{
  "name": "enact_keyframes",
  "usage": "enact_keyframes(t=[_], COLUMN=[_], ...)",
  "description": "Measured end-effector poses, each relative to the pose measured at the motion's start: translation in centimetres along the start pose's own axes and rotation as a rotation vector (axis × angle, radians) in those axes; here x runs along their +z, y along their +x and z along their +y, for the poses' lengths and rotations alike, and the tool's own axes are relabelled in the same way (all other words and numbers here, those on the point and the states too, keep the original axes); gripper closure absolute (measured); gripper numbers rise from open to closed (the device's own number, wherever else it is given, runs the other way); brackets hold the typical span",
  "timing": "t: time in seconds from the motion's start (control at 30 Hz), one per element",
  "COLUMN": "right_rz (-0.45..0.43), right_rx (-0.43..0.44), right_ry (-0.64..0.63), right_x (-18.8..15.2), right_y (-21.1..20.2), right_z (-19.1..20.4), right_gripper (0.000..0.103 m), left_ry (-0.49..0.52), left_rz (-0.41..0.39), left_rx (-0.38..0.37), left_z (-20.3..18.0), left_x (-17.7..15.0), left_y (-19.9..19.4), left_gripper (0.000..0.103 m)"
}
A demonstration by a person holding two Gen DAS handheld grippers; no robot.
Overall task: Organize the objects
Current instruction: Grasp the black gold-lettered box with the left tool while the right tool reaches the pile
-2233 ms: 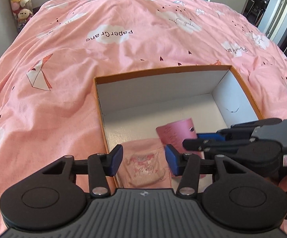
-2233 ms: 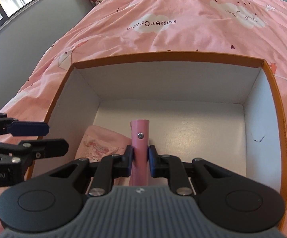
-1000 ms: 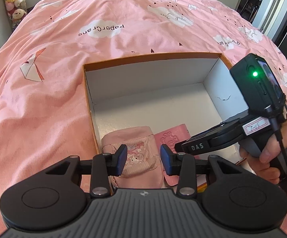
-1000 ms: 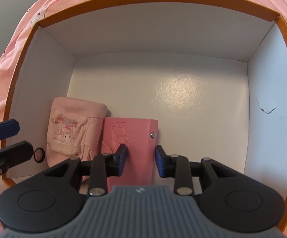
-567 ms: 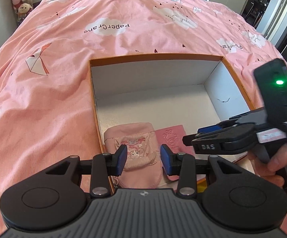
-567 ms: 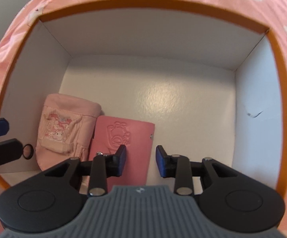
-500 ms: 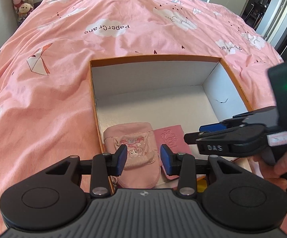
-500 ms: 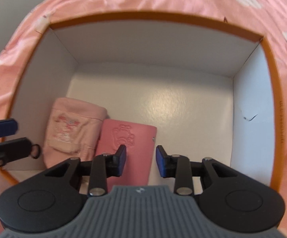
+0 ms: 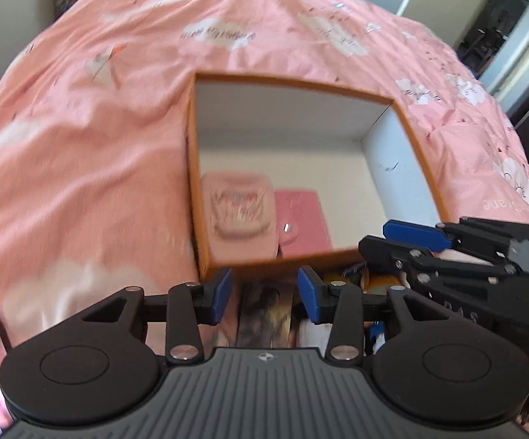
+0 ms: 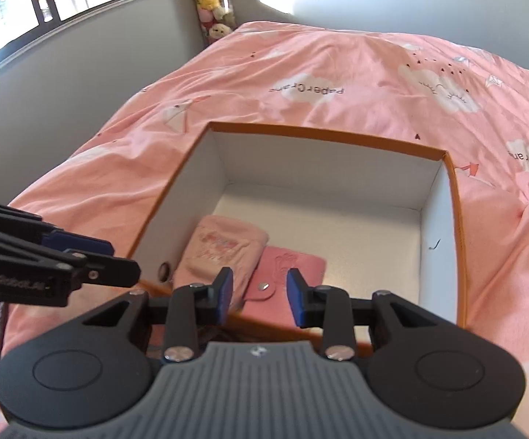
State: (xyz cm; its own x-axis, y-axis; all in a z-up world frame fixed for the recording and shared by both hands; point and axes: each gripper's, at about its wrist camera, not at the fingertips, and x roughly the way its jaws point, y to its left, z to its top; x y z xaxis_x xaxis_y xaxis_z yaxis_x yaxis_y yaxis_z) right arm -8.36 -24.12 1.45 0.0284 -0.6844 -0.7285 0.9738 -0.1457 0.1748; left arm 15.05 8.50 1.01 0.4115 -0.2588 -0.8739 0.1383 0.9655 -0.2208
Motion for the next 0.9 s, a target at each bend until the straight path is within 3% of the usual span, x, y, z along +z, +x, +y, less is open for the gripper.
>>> enact_keyframes(t=[0.17, 0.3, 0.4, 0.57, 0.8, 0.87, 0.9], right_rz=[0.108, 0.167, 0.197, 0.211, 0.232, 0.233, 0.235], right_rx=[0.061, 0.021, 0.025, 0.008, -0.009, -0.012, -0.013], right_ry=[-0.056, -0.086, -0.080, -0.088, -0.070, -0.070, -0.070], right_x=[-3.1, -5.1, -6.0, -6.6, -7.0, -7.1, -7.1], right_y=[0.8, 2.1, 2.7, 3.0, 3.7, 3.7, 3.8], right_z=[2.9, 4.0, 3.8, 3.4, 2.7, 2.7, 2.7], right_gripper=[0.073, 0.073, 0.073, 0.073, 0.073, 0.073, 0.073], left_ry=[-0.122, -0.232, -0.280, -0.283, -0.279, -0.266, -0.264], left_rz=[0.135, 0.215, 0.251, 0.280, 0.322, 0.336, 0.344], left_rx=[0.008, -0.002, -0.017, 0.032, 0.034, 0.028, 0.022], left_z=[2.0, 2.8, 3.0, 2.7, 2.5, 2.2, 2.1], left_x=[-2.9, -5.0, -5.6, -6.1, -6.7, -6.9, -7.0], left_y=[1.9, 3.5, 4.3, 5.2, 6.9, 7.2, 7.4], left_gripper=[0.050, 0.037, 0.034, 0.030, 0.030, 0.032, 0.040])
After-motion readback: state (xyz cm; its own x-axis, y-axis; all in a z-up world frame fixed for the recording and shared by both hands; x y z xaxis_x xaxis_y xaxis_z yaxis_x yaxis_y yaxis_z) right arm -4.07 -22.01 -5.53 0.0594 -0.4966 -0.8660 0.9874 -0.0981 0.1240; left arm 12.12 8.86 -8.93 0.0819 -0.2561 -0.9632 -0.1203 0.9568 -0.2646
